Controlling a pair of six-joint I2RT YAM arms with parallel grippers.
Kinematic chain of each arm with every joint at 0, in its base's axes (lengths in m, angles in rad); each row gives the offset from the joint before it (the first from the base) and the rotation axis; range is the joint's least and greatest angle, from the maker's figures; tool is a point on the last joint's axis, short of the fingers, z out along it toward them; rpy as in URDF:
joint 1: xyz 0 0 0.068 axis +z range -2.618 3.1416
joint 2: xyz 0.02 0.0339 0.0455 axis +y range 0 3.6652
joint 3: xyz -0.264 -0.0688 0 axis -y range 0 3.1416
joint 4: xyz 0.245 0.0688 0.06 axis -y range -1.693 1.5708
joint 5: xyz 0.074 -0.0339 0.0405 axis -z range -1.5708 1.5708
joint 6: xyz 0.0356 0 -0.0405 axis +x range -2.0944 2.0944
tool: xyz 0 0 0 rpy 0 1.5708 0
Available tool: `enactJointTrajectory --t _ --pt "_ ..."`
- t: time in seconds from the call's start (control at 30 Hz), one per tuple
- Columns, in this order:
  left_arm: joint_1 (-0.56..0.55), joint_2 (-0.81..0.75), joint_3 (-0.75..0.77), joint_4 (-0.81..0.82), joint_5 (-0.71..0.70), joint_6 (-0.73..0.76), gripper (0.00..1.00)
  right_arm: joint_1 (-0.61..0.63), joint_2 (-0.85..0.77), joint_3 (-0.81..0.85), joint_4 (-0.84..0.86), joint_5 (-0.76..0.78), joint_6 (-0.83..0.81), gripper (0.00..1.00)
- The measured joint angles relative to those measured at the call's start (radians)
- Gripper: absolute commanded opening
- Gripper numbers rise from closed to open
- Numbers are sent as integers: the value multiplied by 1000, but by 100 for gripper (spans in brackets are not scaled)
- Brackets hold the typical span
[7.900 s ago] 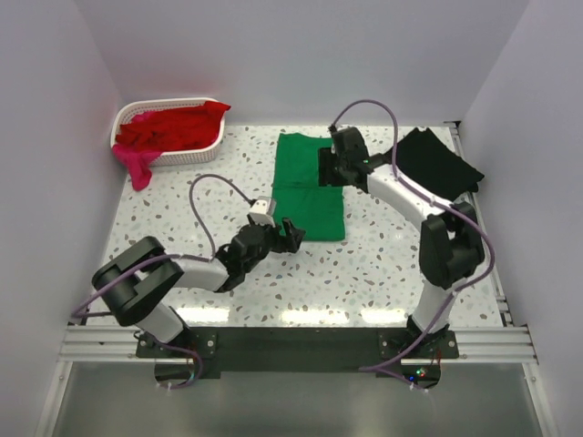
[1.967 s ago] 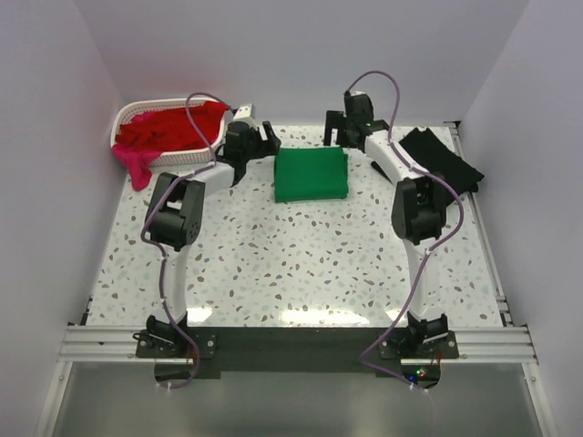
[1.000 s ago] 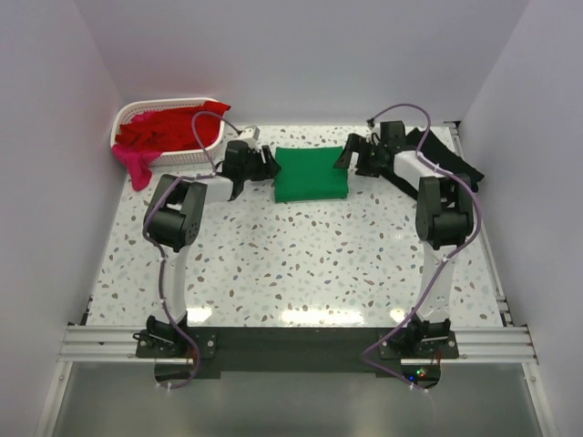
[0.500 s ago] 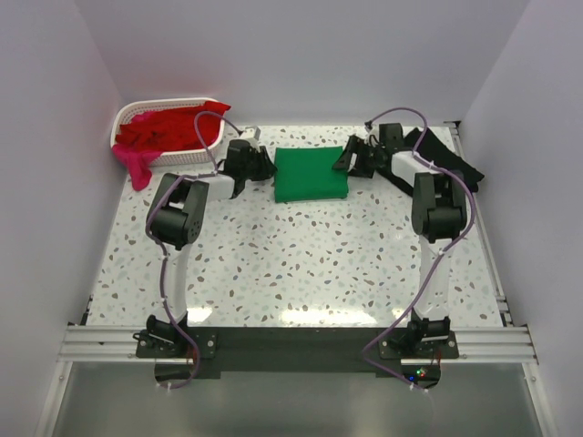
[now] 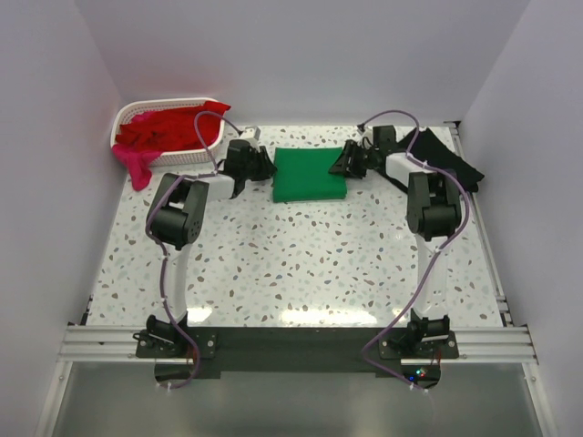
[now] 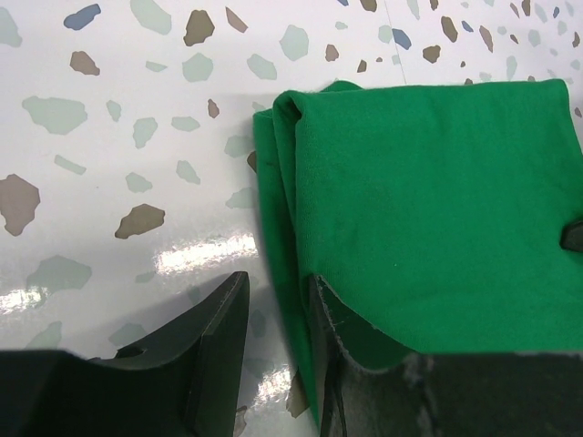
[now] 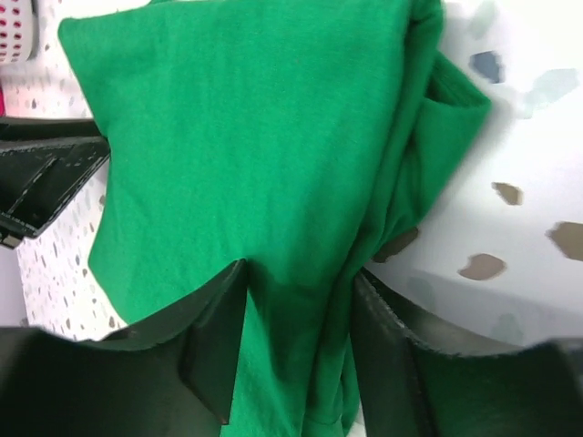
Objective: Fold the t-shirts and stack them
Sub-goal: Neatly place the folded tshirt to the corner
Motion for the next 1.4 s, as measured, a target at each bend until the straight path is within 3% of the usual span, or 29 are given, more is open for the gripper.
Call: enactJointTrajectory --t 0.17,0.27,0.33,0.4,0.6,1.07,1.4 --pt "0 0 -2 3 0 0 37 11 12 5 -5 -5 1 33" --pt "0 0 -4 7 2 0 40 13 18 5 -12 -11 1 9" --pt "0 0 -6 12 8 2 53 14 25 4 -12 -21 10 0" --pt "0 -3 -10 23 18 0 65 14 25 3 -12 -19 14 0" --pt "-1 -51 -58 26 16 7 81 19 7 -3 -36 17 13 0" --pt "2 -183 -153 -3 -7 15 88 -30 -85 72 -284 202 -54 0" --pt "27 -212 -214 -4 -7 16 88 -89 -85 322 -451 301 -82 0"
